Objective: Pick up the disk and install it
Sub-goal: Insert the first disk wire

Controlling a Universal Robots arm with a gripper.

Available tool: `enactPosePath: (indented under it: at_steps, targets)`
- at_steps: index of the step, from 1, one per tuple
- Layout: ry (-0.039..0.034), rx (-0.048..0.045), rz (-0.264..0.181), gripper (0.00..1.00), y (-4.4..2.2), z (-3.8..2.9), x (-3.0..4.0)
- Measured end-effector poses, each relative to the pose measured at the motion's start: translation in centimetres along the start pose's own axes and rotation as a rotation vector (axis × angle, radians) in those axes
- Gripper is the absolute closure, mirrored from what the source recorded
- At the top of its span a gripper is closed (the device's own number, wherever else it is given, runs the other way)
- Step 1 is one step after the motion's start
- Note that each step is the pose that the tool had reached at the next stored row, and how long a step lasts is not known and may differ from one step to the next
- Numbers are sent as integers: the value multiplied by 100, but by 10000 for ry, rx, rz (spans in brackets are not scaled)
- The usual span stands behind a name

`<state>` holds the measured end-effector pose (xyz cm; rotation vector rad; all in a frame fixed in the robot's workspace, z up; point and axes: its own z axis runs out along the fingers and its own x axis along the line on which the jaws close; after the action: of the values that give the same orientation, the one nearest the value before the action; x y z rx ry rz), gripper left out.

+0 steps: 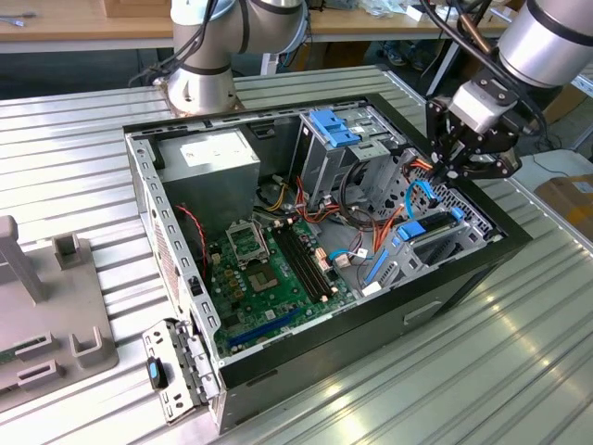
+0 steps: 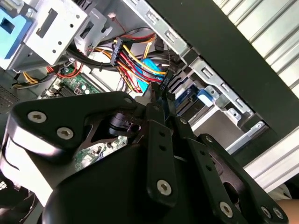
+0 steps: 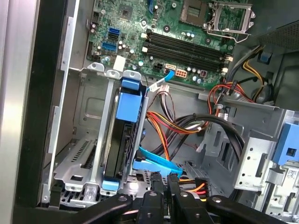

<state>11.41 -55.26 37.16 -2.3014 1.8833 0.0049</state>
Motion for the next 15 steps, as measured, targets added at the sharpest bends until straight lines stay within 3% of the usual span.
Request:
enactPosePath:
  at_steps: [9, 15]
  targets:
    - [17, 13, 129, 84, 5, -2, 14]
    - [52, 44, 406, 84, 22, -13, 99]
